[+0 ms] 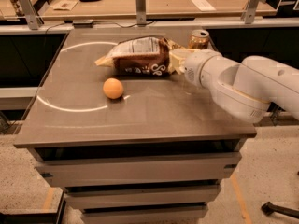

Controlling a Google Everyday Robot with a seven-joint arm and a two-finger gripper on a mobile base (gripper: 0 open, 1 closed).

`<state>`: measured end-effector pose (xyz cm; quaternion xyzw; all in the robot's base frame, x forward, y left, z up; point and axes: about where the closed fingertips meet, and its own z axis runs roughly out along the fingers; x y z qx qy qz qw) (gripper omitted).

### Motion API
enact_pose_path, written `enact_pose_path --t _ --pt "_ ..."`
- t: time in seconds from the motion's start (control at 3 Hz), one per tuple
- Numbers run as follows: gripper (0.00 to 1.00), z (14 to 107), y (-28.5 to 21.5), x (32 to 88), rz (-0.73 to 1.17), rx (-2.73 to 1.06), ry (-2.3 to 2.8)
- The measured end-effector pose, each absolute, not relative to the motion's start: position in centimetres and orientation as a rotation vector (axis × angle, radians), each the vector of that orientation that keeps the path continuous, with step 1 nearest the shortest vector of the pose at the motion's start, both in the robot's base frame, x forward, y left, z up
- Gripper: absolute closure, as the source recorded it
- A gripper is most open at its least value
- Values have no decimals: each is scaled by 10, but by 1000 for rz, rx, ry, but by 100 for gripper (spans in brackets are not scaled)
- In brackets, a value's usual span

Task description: Move brown chip bag near orange can

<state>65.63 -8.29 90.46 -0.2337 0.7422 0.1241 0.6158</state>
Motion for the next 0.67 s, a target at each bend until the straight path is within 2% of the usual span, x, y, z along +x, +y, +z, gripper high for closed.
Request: enact_pose_path --t 0.67 --pt "100 873 -124 623 306 -460 1810"
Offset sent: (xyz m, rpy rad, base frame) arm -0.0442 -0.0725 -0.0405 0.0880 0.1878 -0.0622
